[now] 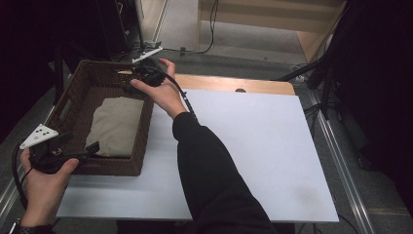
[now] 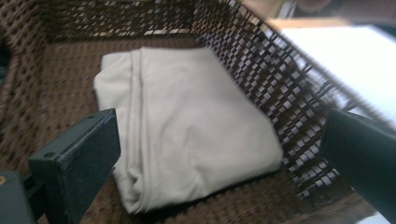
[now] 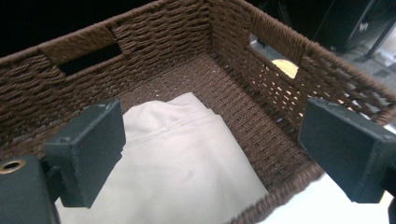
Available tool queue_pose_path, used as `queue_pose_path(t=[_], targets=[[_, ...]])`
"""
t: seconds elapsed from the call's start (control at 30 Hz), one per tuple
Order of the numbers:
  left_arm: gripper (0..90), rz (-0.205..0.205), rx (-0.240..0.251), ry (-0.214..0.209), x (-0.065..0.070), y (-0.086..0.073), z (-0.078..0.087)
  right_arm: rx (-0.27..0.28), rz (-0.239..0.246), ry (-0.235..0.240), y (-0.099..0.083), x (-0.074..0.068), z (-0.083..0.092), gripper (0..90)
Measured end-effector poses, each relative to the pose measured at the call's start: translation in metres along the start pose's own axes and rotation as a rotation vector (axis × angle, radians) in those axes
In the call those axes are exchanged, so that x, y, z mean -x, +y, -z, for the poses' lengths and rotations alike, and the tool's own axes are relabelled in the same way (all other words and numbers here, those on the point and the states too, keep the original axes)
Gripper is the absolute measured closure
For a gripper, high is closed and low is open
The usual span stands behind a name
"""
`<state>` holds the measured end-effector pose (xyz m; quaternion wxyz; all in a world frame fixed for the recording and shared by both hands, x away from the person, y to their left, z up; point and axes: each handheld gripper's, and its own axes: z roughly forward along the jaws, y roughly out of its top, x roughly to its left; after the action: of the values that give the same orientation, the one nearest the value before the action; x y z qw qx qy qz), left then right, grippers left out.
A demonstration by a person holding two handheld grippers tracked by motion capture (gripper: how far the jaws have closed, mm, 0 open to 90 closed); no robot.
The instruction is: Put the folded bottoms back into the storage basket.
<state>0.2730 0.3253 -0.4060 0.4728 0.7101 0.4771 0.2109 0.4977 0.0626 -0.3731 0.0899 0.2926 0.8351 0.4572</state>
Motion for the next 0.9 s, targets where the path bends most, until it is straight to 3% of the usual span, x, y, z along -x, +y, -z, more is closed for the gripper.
queue_pose_path(t=[0.17, 0.27, 0.6, 0.9], targets=[[0.0, -0.018, 0.046, -0.053, 0.005, 0.001, 0.005, 0.042, 0.022, 0.004, -0.008, -0.002, 0.02, 5.7], [0.0, -0.022, 0.068, -0.082, 0.01, 0.001, 0.006, 0.057, 0.026, 0.02, -0.013, -0.003, 0.03, 0.0], [0.0, -0.065, 0.079, -0.121, 0.029, 0.003, 0.0, 0.104, 0.024, 0.011, -0.037, -0.006, 0.059, 0.0], [0.0, -0.08, 0.088, -0.16, 0.046, 0.007, -0.007, 0.14, 0.027, 0.004, -0.055, -0.006, 0.086, 0.0]])
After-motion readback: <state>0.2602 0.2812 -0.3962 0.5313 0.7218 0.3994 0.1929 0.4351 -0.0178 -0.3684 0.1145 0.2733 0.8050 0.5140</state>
